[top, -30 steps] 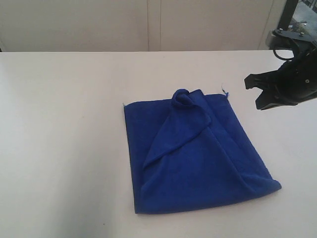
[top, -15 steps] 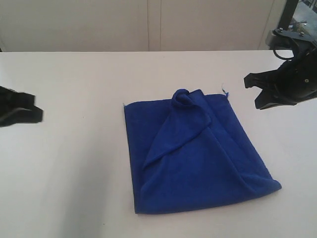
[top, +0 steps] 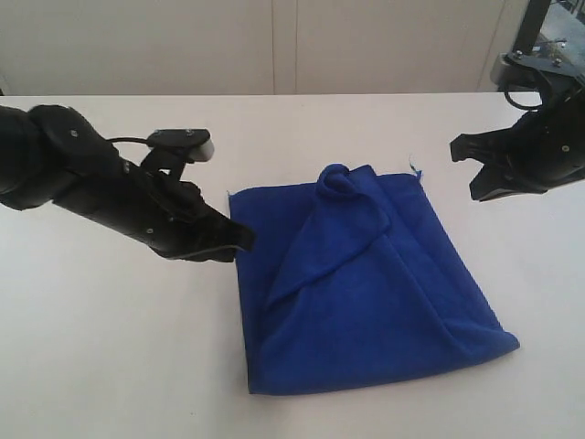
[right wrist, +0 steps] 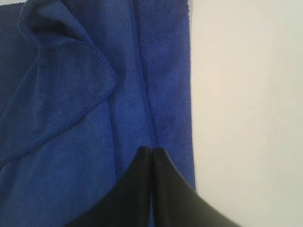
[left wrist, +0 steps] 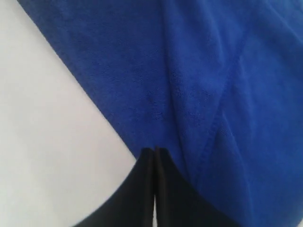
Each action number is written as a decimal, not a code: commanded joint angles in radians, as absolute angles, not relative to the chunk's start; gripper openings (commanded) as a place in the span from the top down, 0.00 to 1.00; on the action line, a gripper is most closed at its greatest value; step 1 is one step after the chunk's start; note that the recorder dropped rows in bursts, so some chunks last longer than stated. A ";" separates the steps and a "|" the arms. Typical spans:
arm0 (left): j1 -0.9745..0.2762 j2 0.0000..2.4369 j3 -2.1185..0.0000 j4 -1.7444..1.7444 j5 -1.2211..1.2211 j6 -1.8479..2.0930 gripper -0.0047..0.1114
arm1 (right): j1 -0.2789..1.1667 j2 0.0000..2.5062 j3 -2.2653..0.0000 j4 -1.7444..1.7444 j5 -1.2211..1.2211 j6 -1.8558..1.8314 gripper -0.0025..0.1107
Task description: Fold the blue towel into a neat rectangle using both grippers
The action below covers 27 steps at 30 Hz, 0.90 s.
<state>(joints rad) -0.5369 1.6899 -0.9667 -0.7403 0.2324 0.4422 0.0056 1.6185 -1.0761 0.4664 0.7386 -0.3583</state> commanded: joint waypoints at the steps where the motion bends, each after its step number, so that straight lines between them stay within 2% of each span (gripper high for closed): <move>1: -0.551 1.773 -1.013 -0.762 0.233 0.434 0.96 | 0.000 1.610 -1.070 0.469 0.715 -0.364 0.98; 12: -0.551 1.854 -1.025 -0.794 0.184 0.434 0.96 | 0.000 1.610 -1.070 0.469 0.709 -0.364 0.98; 20: -0.613 1.894 -1.025 -0.823 0.146 0.450 0.96 | 0.000 1.610 -1.070 0.469 0.704 -0.364 0.98; 27: -0.619 1.897 -1.025 -0.784 0.125 0.450 0.96 | 0.000 1.610 -1.070 0.469 0.704 -0.364 0.98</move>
<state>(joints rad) -0.6140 1.8913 -1.0245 -0.8036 0.1199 0.4460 0.0056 1.6185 -1.0744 0.4688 0.7138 -0.3583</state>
